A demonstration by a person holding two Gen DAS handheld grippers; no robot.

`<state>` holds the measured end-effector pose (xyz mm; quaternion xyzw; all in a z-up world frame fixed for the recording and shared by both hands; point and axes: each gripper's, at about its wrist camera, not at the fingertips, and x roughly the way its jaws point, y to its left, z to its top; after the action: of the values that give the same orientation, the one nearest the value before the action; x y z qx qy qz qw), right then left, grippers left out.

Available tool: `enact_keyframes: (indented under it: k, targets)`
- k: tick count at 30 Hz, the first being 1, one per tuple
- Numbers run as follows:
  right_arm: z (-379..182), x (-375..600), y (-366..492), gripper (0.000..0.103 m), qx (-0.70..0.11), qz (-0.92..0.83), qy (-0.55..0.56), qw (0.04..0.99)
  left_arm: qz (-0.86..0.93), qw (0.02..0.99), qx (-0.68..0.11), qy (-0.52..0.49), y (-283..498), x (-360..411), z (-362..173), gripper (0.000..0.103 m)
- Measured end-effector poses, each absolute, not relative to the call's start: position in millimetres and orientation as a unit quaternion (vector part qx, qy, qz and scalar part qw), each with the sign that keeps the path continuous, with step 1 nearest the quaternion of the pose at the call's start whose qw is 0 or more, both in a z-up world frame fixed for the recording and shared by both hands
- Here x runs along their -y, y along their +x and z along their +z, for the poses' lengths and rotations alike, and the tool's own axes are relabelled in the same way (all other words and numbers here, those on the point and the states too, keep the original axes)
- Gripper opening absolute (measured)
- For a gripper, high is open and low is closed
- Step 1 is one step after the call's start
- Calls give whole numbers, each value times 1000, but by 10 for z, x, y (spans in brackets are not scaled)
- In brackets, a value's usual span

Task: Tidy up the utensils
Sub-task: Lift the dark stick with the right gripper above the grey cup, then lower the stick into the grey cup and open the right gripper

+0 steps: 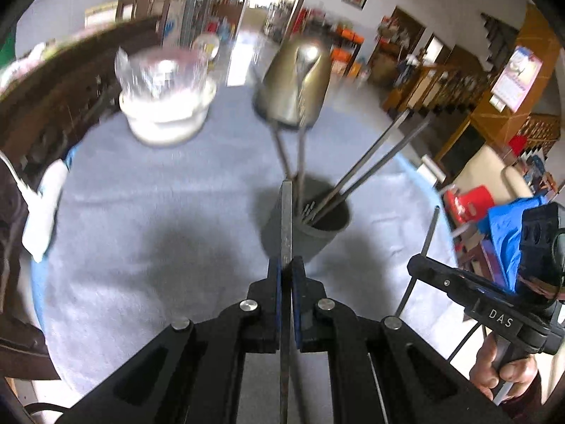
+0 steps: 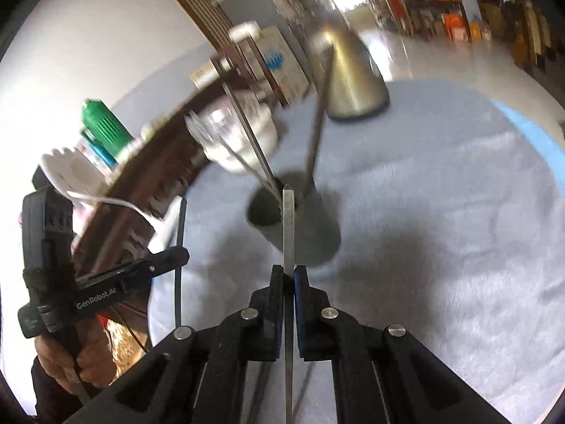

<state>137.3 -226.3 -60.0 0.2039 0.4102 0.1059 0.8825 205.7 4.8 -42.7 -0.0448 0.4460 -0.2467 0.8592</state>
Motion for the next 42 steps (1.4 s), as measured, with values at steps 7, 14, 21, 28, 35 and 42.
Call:
enact_keyframes:
  k: [7,14,21,28,35,42]
  targets:
    - [-48,2281,1223,6,-302,105,204,925,-246,903,-336,-103,1925,-163,124,5]
    - [410,2206,1110,6,-211,99,191,953,-235,937,-204,-159,1782,-308,432,5]
    - [676,2139,1149,6,-153,79,183,968,-212,949,-162,-166,1931,-270,580,5]
    - [739,2105,1363,6,-119,39,150,981,-183,961,-130,-164,2325,-82,644,5]
    - [542,2068,1699,6,-139,22,137,981,-160,964,-127,-169,2659,153,356,5]
    - [242,2022,1856,6,-187,36,128,973,-159,969,-136,-133,2719,377,18,5]
